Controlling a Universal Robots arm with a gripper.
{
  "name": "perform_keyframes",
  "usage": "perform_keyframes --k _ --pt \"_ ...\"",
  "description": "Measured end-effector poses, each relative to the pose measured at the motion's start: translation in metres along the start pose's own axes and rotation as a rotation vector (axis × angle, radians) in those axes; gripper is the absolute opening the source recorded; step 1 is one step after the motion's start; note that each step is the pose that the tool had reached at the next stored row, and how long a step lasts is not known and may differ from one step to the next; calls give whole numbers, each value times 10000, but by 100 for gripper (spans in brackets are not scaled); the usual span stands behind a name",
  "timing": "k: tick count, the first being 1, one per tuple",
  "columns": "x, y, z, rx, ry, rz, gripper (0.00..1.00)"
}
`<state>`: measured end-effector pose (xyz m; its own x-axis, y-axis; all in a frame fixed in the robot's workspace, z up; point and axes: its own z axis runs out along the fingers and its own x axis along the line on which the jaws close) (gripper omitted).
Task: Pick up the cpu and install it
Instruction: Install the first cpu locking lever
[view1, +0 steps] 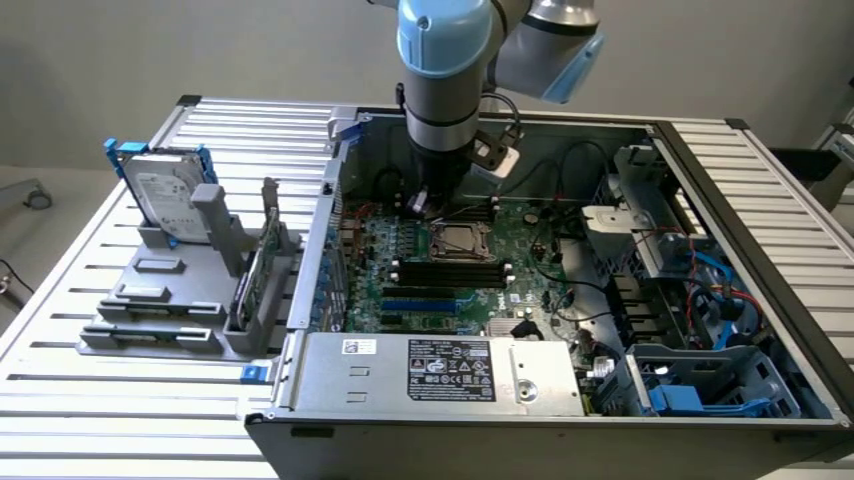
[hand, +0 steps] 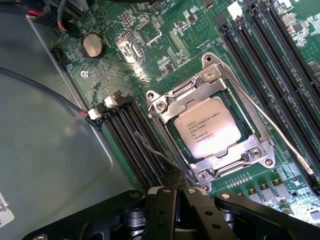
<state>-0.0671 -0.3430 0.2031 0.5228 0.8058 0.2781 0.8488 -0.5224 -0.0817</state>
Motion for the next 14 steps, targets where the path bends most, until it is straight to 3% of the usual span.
perform_keyframes --k 14 --pt "0 6 44 -79 35 -57 11"
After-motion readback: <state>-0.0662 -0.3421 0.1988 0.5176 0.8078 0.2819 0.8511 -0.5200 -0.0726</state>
